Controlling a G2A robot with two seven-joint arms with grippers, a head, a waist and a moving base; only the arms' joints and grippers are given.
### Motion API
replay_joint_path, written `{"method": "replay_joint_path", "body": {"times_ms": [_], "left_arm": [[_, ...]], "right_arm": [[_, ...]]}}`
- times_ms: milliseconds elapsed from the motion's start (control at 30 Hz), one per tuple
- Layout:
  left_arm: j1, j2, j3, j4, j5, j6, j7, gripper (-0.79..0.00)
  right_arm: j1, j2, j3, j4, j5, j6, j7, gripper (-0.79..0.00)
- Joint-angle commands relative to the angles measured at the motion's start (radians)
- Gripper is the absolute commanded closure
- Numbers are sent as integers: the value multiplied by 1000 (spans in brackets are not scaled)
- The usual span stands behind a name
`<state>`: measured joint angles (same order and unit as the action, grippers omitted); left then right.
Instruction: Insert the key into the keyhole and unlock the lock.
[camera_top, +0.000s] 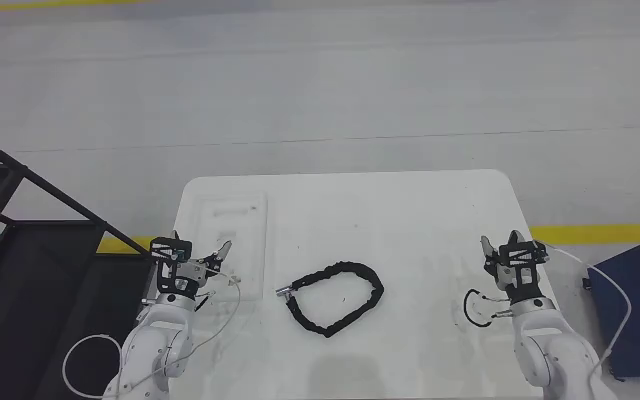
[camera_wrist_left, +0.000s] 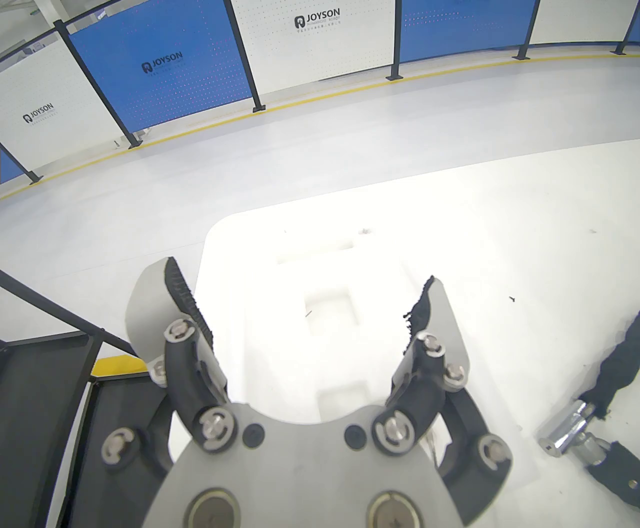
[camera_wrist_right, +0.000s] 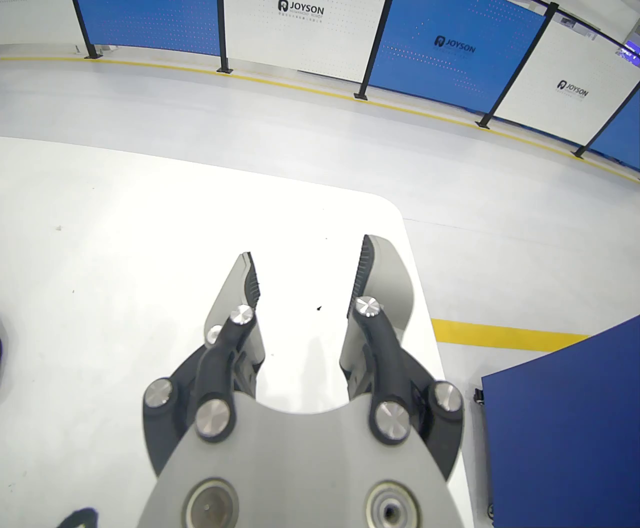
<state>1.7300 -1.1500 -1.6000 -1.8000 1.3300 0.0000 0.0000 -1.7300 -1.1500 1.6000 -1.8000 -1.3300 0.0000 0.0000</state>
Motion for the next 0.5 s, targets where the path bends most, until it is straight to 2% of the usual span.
{"method": "replay_joint_path", "body": {"times_ms": [0,300,333,467], "left_arm": [[0,0,0,0,0,0,0,-765],[0,0,0,0,0,0,0,-767],[0,0,1,1,-2,-2,-2,-785],[-1,-1,12,1,-8,-33,-36,-785]], "right_arm": [[0,0,0,0,0,0,0,-352],[0,0,0,0,0,0,0,-349],[0,0,0,0,0,0,0,-785],[0,0,0,0,0,0,0,-785]]}}
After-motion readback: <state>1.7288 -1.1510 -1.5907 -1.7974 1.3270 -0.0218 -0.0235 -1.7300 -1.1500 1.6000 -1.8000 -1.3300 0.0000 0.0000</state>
